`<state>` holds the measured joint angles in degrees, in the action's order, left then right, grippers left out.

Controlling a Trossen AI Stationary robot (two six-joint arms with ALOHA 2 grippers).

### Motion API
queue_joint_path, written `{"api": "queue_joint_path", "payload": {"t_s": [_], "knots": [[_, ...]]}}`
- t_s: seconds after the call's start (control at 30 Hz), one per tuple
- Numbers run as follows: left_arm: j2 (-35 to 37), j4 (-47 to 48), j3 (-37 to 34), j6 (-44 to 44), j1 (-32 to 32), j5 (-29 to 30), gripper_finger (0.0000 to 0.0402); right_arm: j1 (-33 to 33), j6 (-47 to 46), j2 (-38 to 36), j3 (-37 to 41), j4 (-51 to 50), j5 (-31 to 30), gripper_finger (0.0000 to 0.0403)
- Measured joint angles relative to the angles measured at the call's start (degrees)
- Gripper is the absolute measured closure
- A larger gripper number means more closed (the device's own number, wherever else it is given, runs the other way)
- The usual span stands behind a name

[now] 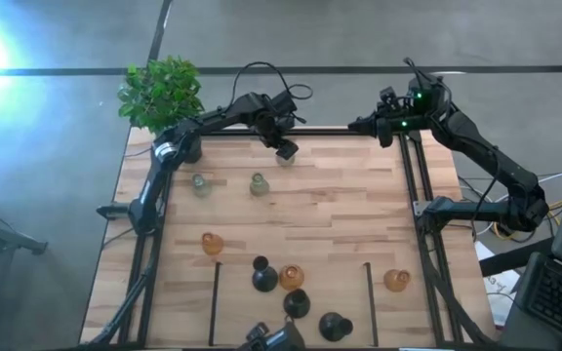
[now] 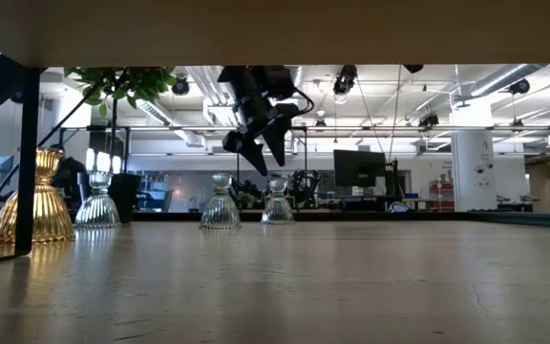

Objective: Pick & Place candle stick holders
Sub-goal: Adjust the top transparent glass candle holder

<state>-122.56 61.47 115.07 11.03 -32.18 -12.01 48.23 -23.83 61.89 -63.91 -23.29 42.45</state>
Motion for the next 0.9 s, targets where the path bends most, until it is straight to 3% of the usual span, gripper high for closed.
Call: {"api": "queue_joint_path", "payload": {"t_s": [0.9], "knots": [[0.24,0.17,2.99,-1.37,-1.91,-1.03,0.0142,0.0,0.26,-0.02,-0.6,-0.02,0.05,0.0394]]}}
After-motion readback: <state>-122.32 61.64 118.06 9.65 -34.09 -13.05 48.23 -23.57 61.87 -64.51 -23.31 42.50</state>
